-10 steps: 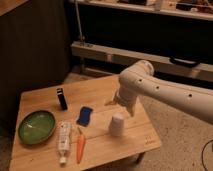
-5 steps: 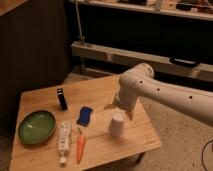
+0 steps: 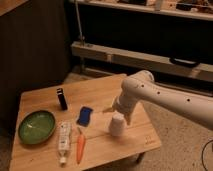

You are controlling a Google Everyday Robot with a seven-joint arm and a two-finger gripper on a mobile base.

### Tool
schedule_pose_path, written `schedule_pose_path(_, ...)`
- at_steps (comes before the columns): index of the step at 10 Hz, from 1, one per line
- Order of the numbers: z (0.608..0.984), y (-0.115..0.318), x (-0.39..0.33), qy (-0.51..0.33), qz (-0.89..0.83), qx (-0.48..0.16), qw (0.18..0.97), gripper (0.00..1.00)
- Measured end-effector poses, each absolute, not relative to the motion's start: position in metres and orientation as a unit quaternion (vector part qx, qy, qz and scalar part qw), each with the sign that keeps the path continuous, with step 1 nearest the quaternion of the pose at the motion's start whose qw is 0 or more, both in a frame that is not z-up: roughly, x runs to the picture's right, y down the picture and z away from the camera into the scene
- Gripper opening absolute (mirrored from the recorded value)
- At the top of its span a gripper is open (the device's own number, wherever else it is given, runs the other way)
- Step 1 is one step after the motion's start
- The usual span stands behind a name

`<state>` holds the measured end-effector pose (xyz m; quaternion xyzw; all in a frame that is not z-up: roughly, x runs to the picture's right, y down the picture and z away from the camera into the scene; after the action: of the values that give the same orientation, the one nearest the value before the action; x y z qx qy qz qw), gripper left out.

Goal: Place the ceramic cup over the eraser

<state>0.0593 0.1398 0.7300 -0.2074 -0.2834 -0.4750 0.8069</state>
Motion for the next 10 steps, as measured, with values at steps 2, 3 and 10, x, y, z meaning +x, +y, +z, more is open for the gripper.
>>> schedule_pose_path(2, 0.742, 0.148, 0.061, -0.287, -0.471, -0.217, 0.806, 0.80)
schedule_pose_path(3, 0.750, 0.153, 0.063, -0.291, -0.465, -0.220, 0.807, 0.80)
schedule_pose_path(10, 0.764, 0.154, 0.053, -0.306, -0.476, -0.230, 0.792, 0.49)
